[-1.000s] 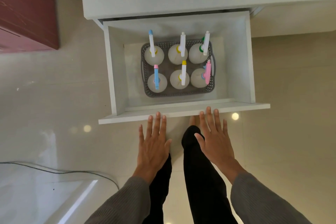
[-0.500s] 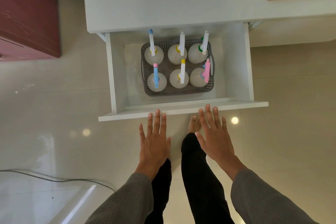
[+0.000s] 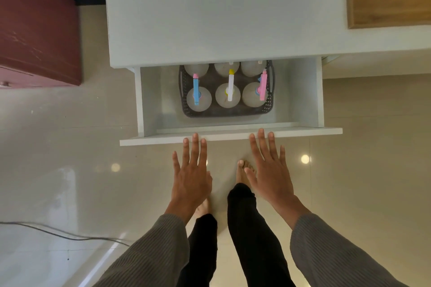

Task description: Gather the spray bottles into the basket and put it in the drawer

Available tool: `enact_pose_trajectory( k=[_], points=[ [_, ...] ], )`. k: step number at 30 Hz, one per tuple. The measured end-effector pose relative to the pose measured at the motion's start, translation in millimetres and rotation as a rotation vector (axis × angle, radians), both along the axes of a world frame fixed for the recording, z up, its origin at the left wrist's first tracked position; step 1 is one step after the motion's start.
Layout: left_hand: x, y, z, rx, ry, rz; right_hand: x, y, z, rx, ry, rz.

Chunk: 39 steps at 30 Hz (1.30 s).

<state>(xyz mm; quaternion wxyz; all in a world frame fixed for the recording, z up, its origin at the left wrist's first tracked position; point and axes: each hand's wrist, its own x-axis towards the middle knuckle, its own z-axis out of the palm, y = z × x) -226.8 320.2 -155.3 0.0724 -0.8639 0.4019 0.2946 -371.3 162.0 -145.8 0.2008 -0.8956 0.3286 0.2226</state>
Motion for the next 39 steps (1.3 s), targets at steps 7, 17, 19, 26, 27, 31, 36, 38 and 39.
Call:
enact_pose_trajectory(
  k=[7, 17, 19, 26, 27, 31, 36, 38, 39],
  points=[
    [30.3, -38.2, 1.8, 0.016, 0.012, 0.035, 31.3, -36.8, -3.7, 0.032, -0.014, 0.012],
    [86.4, -95.6, 0.6, -0.009, -0.016, 0.061, 91.6, -92.6, -1.6, 0.047, -0.019, 0.015],
    [98.3, -103.3, -0.3, -0.025, -0.039, 0.033, 105.3, -101.9, 1.3, 0.038, -0.007, 0.012],
    [124.1, -124.8, 6.6, -0.130, -0.083, -0.039, 143.5, -107.1, 9.0, 0.022, -0.014, -0.094],
    [125.7, -126.4, 9.5, -0.149, -0.089, -0.070, 144.7, -104.3, 10.3, 0.015, -0.024, -0.104],
    [141.3, -134.8, 22.2, -0.138, -0.094, -0.109, 144.6, -104.1, 18.8, -0.013, -0.048, -0.155],
    [172.7, -151.0, 58.1, 0.059, -0.054, -0.179, 143.6, -129.7, 48.5, -0.036, -0.008, -0.067],
    [175.2, -158.3, 88.7, 0.041, -0.053, -0.118, 140.5, -142.2, 75.6, -0.057, -0.021, -0.062],
    [176.1, -162.3, 107.0, 0.026, -0.048, -0.103, 139.2, -147.6, 91.1, -0.079, -0.043, -0.068]
  ],
)
